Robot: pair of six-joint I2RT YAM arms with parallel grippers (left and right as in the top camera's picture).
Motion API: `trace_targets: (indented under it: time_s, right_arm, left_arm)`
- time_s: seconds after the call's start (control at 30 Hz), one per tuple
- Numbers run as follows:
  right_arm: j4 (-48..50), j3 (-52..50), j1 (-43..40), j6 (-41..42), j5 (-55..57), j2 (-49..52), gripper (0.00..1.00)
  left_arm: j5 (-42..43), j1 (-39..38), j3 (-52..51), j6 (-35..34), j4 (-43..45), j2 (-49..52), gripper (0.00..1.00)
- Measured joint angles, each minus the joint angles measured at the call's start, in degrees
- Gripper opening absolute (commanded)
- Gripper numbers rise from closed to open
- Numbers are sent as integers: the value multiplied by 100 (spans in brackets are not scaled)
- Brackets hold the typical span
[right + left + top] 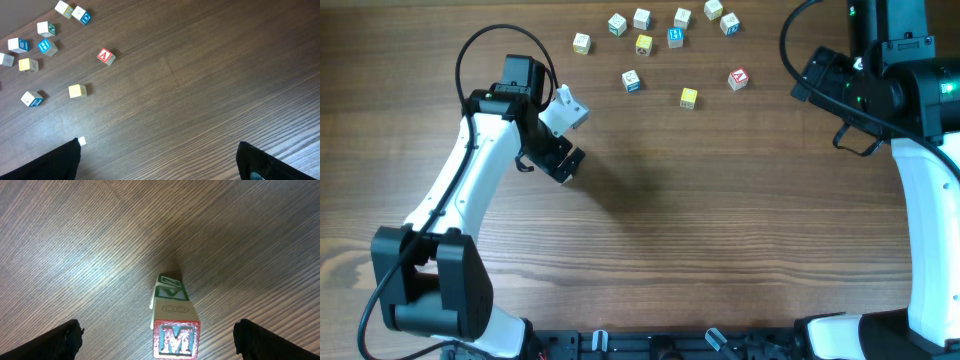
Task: Form a tower
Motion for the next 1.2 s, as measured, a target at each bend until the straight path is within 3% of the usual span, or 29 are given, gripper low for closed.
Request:
trace_targets:
  time_s: [0.27,1.2]
  right_arm:
    - [2,0,0,0,0,0,100]
    - [2,0,0,0,0,0,100]
  left_arm:
    - [-109,146,11,98,-13,678,100]
    - [-76,146,11,101,98,909,100]
